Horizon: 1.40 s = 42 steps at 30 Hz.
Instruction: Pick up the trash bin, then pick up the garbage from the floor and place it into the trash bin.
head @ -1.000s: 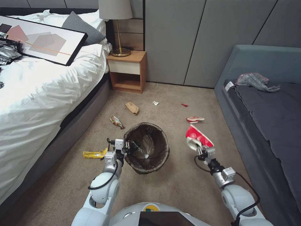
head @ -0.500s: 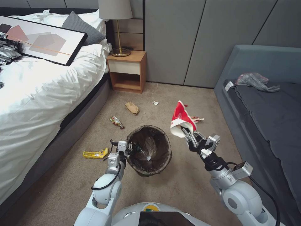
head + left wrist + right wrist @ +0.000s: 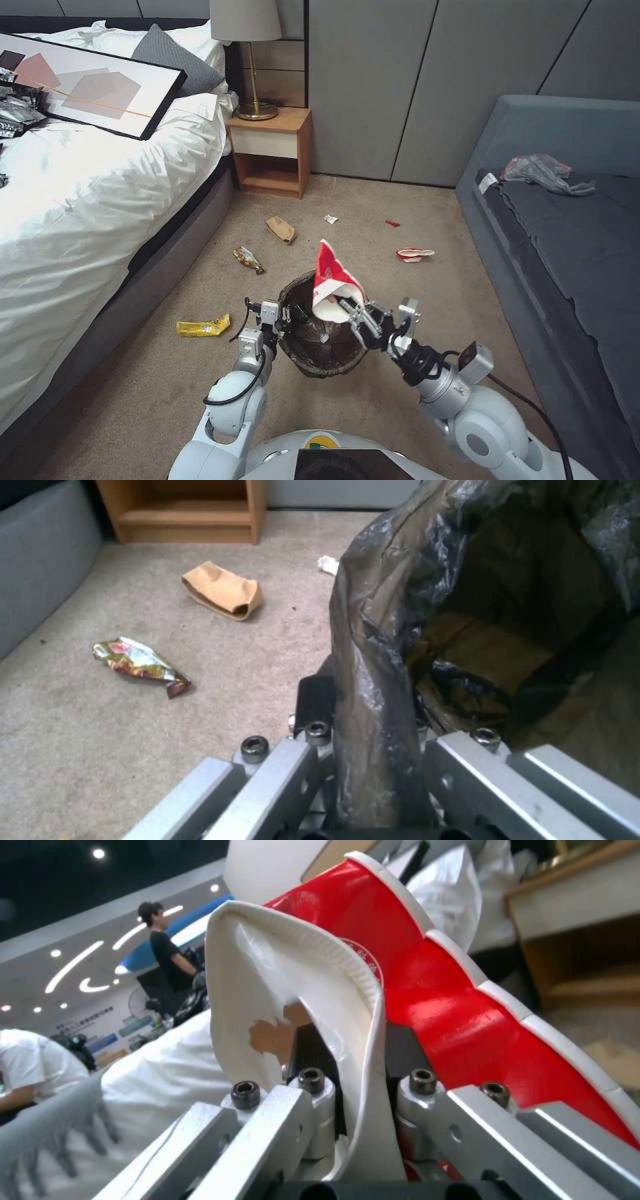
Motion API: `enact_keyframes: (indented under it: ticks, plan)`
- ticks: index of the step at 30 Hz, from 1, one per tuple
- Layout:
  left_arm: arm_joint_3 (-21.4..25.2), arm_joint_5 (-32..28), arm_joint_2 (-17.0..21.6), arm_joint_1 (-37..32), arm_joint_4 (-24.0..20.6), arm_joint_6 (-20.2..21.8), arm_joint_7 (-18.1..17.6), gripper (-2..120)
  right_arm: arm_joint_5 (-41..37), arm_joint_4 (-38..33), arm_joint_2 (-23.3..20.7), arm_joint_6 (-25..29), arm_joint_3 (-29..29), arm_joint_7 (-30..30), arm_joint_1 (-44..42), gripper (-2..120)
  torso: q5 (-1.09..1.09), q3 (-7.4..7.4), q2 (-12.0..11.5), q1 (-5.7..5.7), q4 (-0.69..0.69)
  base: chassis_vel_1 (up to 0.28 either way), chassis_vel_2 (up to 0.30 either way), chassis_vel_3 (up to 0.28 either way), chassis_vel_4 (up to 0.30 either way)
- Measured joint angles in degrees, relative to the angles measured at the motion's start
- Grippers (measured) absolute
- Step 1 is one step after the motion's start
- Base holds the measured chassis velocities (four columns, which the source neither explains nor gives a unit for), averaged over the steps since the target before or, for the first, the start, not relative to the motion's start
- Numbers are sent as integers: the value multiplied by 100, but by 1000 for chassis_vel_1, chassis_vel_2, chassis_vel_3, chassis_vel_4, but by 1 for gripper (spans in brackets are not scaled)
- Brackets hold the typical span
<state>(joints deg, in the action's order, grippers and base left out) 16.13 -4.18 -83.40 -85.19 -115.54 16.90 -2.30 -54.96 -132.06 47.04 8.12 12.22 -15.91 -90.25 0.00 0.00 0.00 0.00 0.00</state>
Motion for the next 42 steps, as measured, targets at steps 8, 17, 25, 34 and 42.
enact_keyframes:
  ticks: [8, 17, 25, 34, 42]
  plan:
    - [-48, 80, -3, -33, -2, -54, 41, 0, -102, -44, 1, -92, -559, 463, 148, 6, 0, 0, 0, 0, -1, 0, 0, 0, 0]
    - [-54, 131, -39, -55, -15, -72, 53, 0, -128, 252, -1, -80, -1205, 966, 401, 6, -1, 0, 0, 0, 0, 0, 0, 0, 0]
    - [-82, 132, -41, -13, 53, -74, 56, 0, -127, 358, 48, -30, -1259, 1203, 385, 6, -1, 0, 0, 0, -1, 0, 0, 0, 0]
    - [-63, 131, -37, -9, 29, -76, 56, 0, 33, 544, 114, 20, -1306, 1223, 298, 6, 0, 0, 0, 0, 0, 0, 0, 0, 0]
    - [-51, 129, -30, -16, 11, -76, 56, 0, 107, 578, 132, 7, -1284, 1218, 185, 22, 0, 0, 0, 0, 0, 0, 0, 0, 0]
